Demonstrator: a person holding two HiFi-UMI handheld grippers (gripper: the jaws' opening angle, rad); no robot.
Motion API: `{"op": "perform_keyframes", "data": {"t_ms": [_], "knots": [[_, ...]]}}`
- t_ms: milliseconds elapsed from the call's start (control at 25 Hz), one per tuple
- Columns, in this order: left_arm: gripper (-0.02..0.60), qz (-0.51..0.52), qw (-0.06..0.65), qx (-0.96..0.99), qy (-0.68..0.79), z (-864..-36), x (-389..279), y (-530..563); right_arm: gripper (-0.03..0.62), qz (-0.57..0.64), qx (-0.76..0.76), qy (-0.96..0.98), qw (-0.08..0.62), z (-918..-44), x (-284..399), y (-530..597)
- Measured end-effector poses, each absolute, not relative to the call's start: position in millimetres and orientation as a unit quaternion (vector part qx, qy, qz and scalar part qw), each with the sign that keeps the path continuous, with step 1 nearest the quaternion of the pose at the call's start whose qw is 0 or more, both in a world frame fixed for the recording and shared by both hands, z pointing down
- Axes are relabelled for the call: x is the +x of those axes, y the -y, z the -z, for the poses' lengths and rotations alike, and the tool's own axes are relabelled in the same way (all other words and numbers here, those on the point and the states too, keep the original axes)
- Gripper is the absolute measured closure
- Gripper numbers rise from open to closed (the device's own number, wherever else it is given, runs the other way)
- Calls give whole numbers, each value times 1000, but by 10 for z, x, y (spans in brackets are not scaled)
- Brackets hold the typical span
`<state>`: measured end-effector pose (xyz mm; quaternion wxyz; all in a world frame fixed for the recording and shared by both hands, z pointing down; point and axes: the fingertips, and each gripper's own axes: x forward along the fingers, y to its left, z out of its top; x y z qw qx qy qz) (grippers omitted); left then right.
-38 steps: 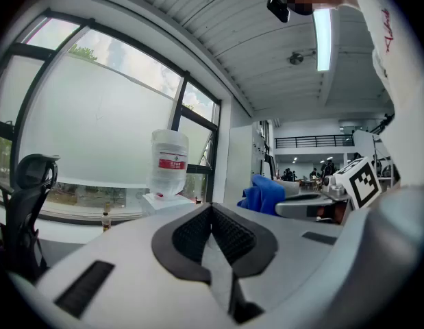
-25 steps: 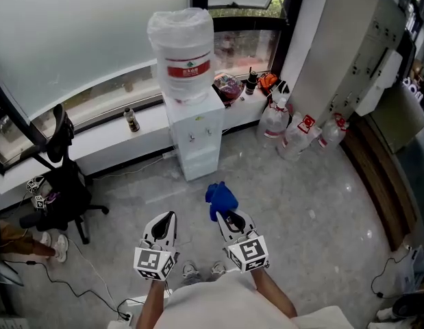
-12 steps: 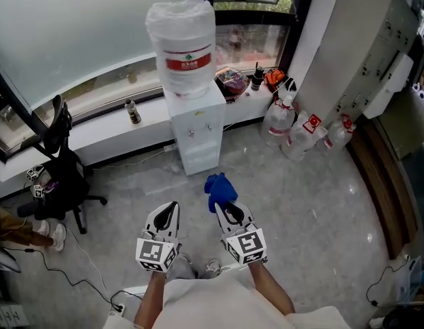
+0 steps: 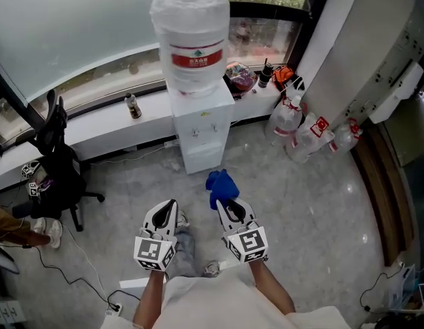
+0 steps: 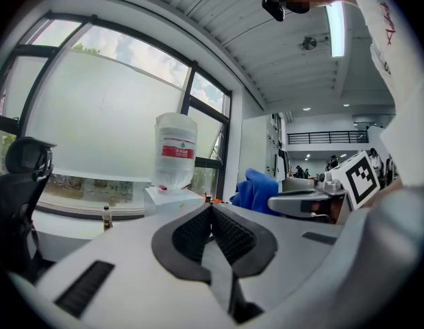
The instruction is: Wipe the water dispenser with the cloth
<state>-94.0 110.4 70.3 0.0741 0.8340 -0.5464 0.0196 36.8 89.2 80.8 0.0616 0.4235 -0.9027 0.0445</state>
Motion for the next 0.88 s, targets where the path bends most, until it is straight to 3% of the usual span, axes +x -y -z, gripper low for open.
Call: {"op": "perform_keyframes", "data": {"t_ms": [560,880], "knots": [[569,-35,89,838,538,-1461,-1603,529,528,-63,446,890,71,-1495,-189,693],[569,-42,74,821,564,-2760,-1900,953,528,-77,455,883,87,-2914,-166,1038]]}}
